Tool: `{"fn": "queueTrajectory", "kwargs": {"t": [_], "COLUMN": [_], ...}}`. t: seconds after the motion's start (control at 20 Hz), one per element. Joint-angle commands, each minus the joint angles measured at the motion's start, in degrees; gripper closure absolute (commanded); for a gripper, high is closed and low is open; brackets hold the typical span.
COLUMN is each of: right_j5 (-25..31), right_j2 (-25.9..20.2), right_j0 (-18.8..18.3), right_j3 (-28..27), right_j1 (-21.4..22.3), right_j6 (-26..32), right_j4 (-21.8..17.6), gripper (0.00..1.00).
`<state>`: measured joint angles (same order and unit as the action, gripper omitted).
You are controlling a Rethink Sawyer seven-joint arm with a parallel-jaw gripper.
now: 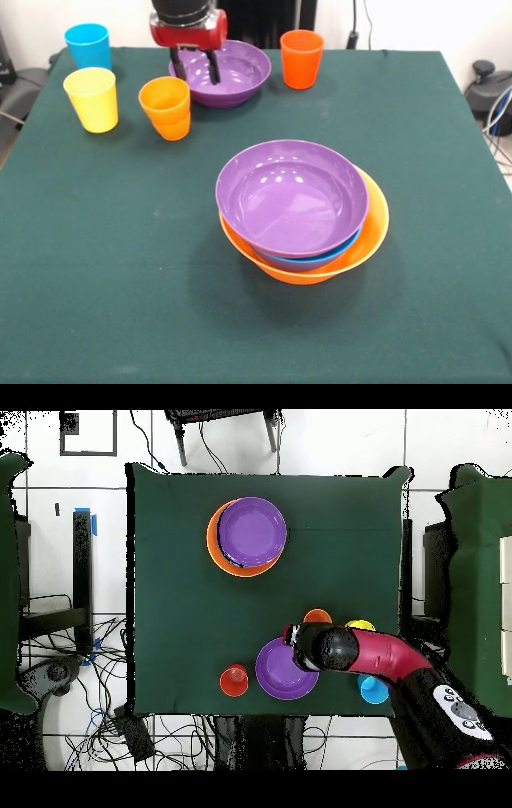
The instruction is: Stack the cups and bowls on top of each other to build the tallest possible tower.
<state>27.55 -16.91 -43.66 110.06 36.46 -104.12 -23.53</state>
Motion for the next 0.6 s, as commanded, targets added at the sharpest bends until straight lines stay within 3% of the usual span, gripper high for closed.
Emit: {"fn": "queueTrajectory", "kwargs": {"t": [0.05,0.4,0.6], "right_j5": [5.1,3.0,3.3], "right_j2": [-5.4,-5.7,-5.8], "right_j0": [0.2,-0.6,-0.8], "right_j3": [-1.0,3.6,2.8], "right_j1": [4.5,7.2,6.9], "right_j6": [4.8,3.6,4.0], "right_j4": [-0.5,-1.2,-1.6], "gripper": [0.00,0.00,0.00]}}
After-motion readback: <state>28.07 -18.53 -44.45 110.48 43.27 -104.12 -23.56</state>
